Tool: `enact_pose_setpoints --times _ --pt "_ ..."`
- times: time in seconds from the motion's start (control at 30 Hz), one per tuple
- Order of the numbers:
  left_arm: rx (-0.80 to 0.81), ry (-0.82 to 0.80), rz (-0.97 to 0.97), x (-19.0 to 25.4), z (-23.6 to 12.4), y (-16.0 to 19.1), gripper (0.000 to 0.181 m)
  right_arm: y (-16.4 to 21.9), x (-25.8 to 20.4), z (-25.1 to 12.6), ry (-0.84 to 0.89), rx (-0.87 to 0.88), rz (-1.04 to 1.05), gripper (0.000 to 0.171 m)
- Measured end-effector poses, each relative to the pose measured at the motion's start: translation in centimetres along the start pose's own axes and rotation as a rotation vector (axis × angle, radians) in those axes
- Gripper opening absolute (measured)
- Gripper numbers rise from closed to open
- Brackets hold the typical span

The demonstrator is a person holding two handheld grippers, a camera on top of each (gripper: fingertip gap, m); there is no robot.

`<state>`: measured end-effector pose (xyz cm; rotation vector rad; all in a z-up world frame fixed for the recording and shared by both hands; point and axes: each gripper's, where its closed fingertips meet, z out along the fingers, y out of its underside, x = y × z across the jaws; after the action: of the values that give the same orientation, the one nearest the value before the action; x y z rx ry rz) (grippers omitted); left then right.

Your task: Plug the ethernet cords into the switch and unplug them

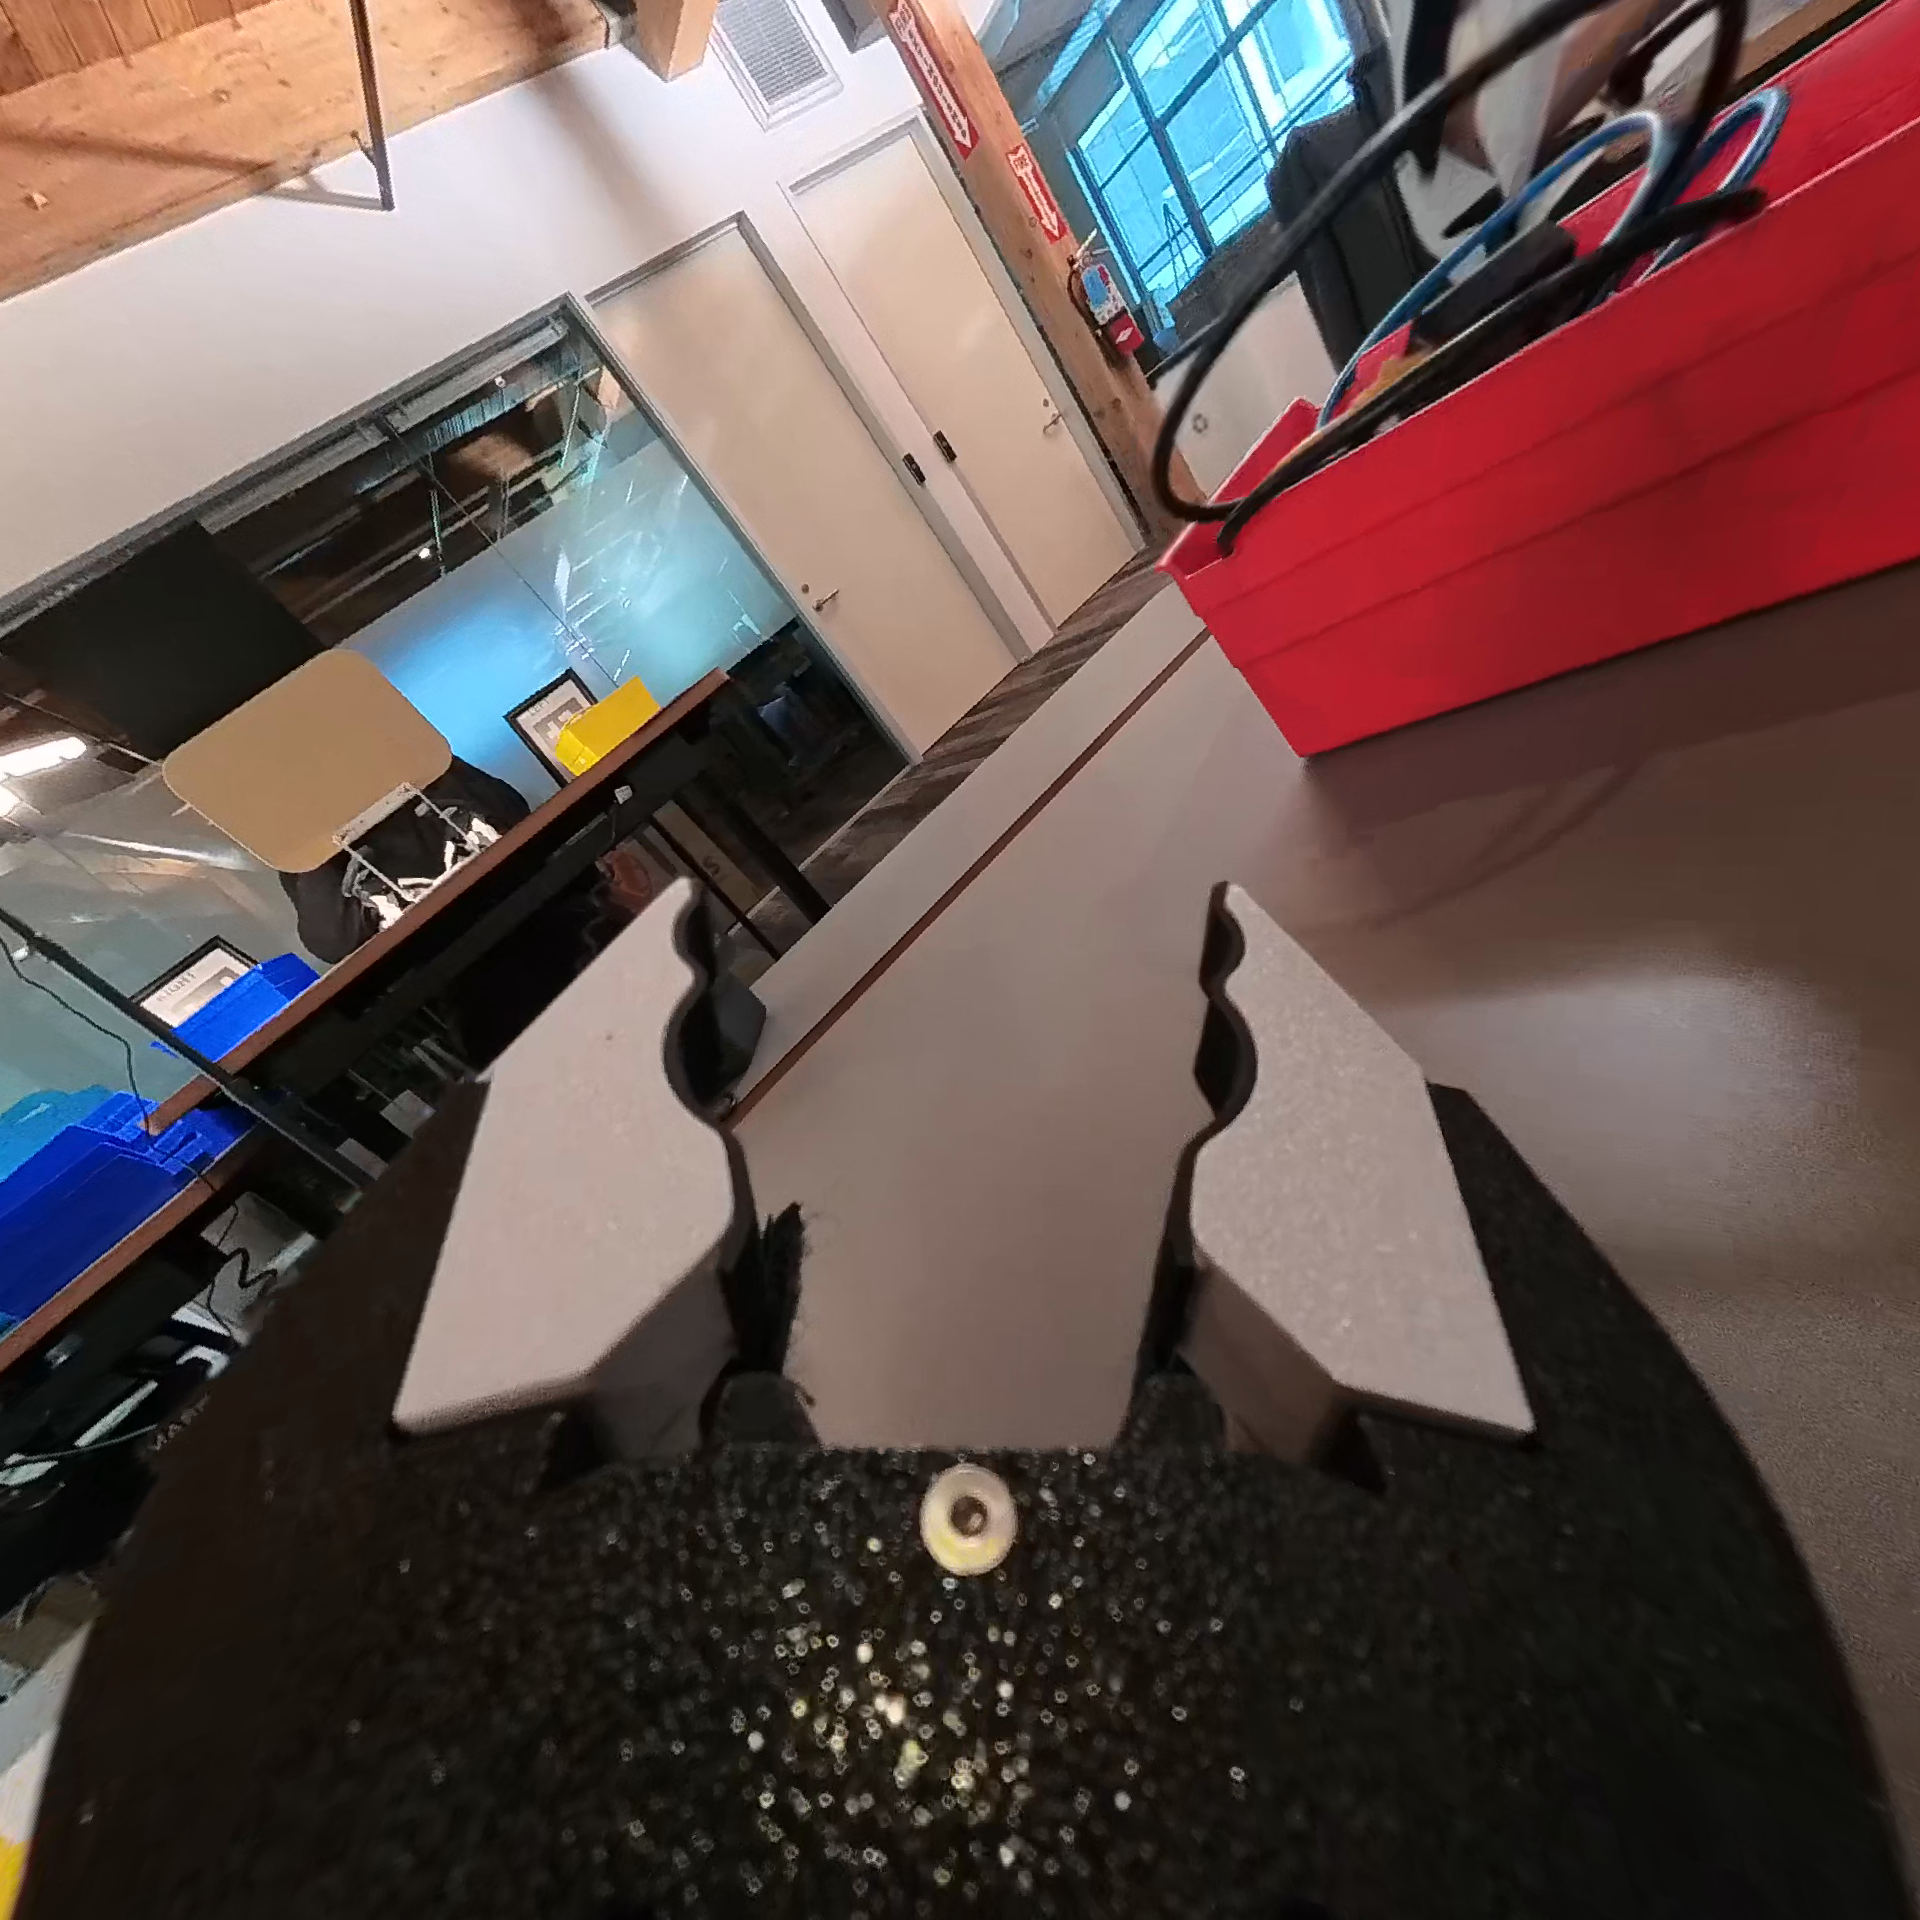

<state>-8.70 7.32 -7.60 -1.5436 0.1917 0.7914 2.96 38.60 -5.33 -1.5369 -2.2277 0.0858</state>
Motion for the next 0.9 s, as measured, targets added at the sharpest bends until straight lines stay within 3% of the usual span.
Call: enact_pose_setpoints --times 0.13,0.23,0.3,0.37,0.47,0.7,0.9 --pt "-0.009 -0.004 -0.063 -0.4 0.3 0.4 0.099 -4.0 -1.9 -9.5 0.062 0.517 0.215 0.056" --pt "-0.01 -0.013 -0.106 -0.8 0.4 0.6 0.103 -7.8 -7.4 -15.7 0.048 0.919 0.266 0.064" --pt "-0.012 -0.023 -0.13 -1.1 0.4 0.7 0.104 -10.5 -12.3 -17.4 0.029 1.107 0.234 0.064" --pt "-0.011 -0.036 -0.159 -1.5 0.3 0.9 0.104 -13.1 -17.1 -16.7 -0.004 1.219 0.184 0.064" --pt "-0.009 -0.066 -0.217 -2.4 0.2 1.2 0.106 -16.7 -21.0 -12.6 0.019 1.301 0.138 0.063" --pt "-0.04 -0.137 -0.276 -4.8 -0.2 3.0 0.106 -21.5 -20.1 -1.3 0.14 1.317 0.185 0.07" --pt "-0.016 -0.174 -0.288 -6.0 -0.8 2.9 0.104 -22.0 -19.7 0.0 0.255 1.352 0.124 0.068"
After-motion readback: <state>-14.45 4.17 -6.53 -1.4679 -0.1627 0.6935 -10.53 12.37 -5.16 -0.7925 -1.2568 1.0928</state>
